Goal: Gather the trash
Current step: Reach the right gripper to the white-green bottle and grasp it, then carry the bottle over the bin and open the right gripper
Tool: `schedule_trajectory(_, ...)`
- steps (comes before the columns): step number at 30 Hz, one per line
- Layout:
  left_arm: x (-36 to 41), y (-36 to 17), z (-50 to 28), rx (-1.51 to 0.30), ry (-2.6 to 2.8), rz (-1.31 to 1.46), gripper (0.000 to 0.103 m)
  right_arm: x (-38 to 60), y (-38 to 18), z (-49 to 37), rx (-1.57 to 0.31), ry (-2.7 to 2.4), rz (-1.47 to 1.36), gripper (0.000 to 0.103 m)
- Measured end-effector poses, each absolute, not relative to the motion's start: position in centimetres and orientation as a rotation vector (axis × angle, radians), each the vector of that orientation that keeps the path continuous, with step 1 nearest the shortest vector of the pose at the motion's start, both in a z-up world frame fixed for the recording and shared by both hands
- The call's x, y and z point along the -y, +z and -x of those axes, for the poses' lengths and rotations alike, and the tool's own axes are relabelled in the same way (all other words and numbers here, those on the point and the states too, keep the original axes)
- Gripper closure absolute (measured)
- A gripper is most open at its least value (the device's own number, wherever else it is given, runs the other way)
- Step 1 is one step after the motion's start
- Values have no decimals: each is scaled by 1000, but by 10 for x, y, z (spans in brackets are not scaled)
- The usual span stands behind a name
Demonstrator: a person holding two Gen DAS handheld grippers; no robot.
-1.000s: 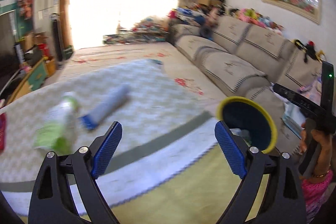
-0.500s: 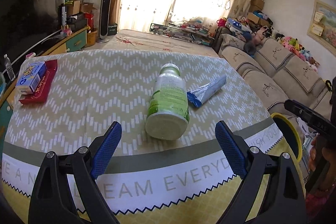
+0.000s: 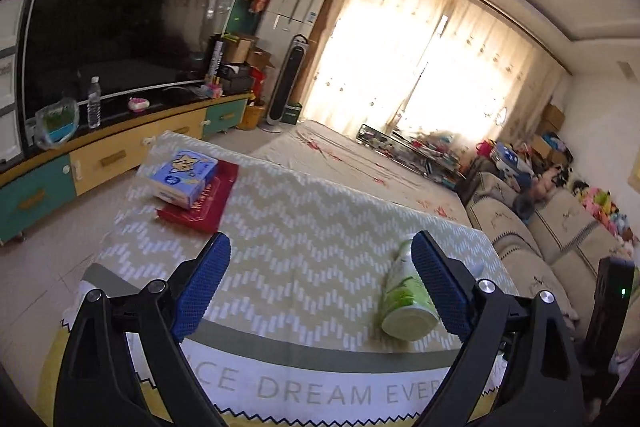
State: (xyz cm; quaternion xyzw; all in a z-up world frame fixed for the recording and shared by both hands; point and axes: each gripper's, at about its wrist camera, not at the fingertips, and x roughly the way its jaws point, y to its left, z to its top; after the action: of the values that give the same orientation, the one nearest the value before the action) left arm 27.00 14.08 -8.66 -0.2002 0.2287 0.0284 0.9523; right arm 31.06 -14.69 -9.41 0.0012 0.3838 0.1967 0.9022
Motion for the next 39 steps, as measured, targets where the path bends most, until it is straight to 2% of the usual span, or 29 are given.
schedule_trajectory(8,-145,-97,-271,-486,105,412,12,79,-109,-322,-799,354,71,29)
schedule_trajectory(19,-130,-101,-277,-504,84,369,12,66,-128,-352,-819,232,46,30)
schedule_trajectory(21,-133,-103,-278,-507,84,376,12,72,-126,-350,-808,229,56,40)
schedule_trajectory(24,-134,-105,-278,-509,90,386,12,86,-125,-346,-820,237,38,46)
schedule_trajectory(39,-128,-112,-285,-535,81,351,12,89,-127,-351,-849,286,39,47)
